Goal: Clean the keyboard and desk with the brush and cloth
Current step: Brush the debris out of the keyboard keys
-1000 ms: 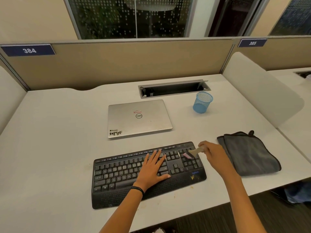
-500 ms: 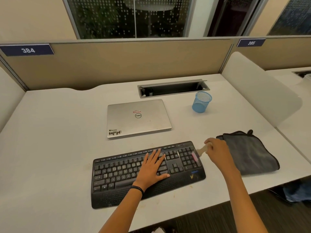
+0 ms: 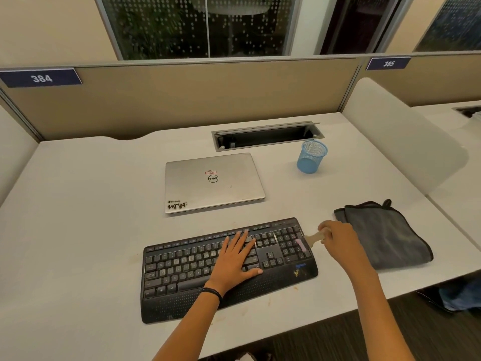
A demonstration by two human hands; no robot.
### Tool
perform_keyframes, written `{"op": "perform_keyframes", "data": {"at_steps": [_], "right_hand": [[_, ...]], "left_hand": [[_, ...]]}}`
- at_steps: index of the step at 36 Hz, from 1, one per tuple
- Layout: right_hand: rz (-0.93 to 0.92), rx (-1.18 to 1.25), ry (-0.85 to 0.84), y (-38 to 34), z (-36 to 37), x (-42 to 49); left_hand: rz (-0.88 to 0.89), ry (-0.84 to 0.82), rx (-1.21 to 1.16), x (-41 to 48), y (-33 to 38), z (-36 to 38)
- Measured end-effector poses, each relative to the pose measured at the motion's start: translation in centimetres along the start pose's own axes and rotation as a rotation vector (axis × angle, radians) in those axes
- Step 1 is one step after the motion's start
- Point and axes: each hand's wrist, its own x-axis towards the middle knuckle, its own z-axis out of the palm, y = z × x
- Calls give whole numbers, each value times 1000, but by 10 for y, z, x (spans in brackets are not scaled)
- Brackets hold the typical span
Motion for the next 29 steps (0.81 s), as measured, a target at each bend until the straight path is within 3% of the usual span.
{"op": "perform_keyframes", "data": {"at_steps": [3,6,9,12,17,23,29], "right_hand": [[13,12,3,2,-4,1],[7,69,111,1,0,9],[37,251,196,-4,10,18],[61,418,158,-6,25,30],[58,334,69,-4,37,43],[106,130,148,5,21,49],[-4,273,112,-16,24,53]], "left_hand": [[3,7,-5,0,0,0],[10,14,-19,0,1,0],[6,9,-12,0,1,-1],[-2,-2,-8,0,0,-1],[-6,-16,2,0,1,-1],[-2,-13,6,1,0,-1],[0,-11,-5,0,0,-1]]}}
